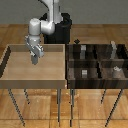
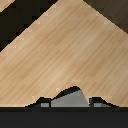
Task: Place the milk carton into the appropriate compartment.
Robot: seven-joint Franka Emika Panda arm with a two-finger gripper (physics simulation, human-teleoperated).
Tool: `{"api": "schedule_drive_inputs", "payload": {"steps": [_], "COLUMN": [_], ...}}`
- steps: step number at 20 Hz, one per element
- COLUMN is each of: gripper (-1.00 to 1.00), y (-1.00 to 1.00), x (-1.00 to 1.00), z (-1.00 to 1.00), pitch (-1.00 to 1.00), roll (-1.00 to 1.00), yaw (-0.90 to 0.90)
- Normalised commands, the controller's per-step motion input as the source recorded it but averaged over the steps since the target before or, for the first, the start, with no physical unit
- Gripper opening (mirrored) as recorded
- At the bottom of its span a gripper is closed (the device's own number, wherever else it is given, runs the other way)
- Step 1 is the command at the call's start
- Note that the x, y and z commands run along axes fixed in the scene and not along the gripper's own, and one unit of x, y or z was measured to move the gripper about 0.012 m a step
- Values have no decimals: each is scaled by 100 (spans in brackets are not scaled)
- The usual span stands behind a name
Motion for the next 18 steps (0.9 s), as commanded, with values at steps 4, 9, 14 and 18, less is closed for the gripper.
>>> {"api": "schedule_drive_inputs", "payload": {"steps": [4, 9, 14, 18], "gripper": [-100, -100, -100, -100], "y": [0, 0, 0, 25], "x": [0, 0, 0, 0], "z": [75, 100, 100, 100], "pitch": [0, 0, 0, 0], "roll": [0, 0, 0, 0], "yaw": [0, 0, 0, 0]}}
